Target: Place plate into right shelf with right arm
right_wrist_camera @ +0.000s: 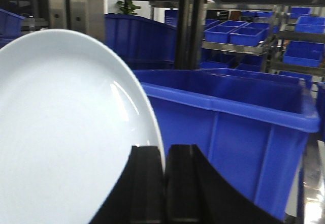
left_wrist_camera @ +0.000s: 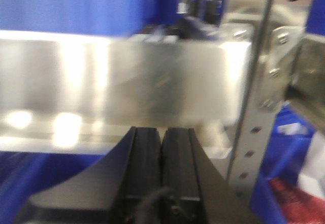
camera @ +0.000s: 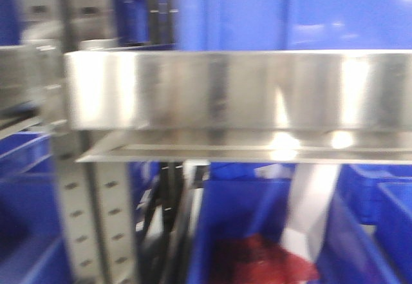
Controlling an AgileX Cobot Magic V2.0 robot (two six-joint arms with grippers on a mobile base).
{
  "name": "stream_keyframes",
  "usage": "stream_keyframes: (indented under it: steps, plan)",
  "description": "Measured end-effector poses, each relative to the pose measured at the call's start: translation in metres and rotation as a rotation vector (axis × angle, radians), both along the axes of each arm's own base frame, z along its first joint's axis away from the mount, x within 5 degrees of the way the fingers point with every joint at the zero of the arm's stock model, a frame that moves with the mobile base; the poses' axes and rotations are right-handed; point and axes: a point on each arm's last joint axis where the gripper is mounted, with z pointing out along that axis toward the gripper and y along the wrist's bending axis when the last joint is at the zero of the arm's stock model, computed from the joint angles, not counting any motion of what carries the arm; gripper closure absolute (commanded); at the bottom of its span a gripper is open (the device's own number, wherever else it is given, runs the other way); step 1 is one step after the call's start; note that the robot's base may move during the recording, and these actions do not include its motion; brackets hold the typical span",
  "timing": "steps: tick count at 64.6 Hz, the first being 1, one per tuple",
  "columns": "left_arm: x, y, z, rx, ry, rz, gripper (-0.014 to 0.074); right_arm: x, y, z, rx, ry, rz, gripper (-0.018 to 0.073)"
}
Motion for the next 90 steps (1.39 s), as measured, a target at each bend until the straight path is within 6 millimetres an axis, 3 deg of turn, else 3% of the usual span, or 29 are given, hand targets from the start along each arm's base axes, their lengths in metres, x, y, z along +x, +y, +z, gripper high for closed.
stream_keyframes:
  steps: [90]
  plan:
    - [0.0000, 0.0000, 0.0000, 0.000, 0.000, 0.000, 0.0643, 0.0094, 0.0043, -0.0046, 0.036, -0.039, 0.002, 0.0490]
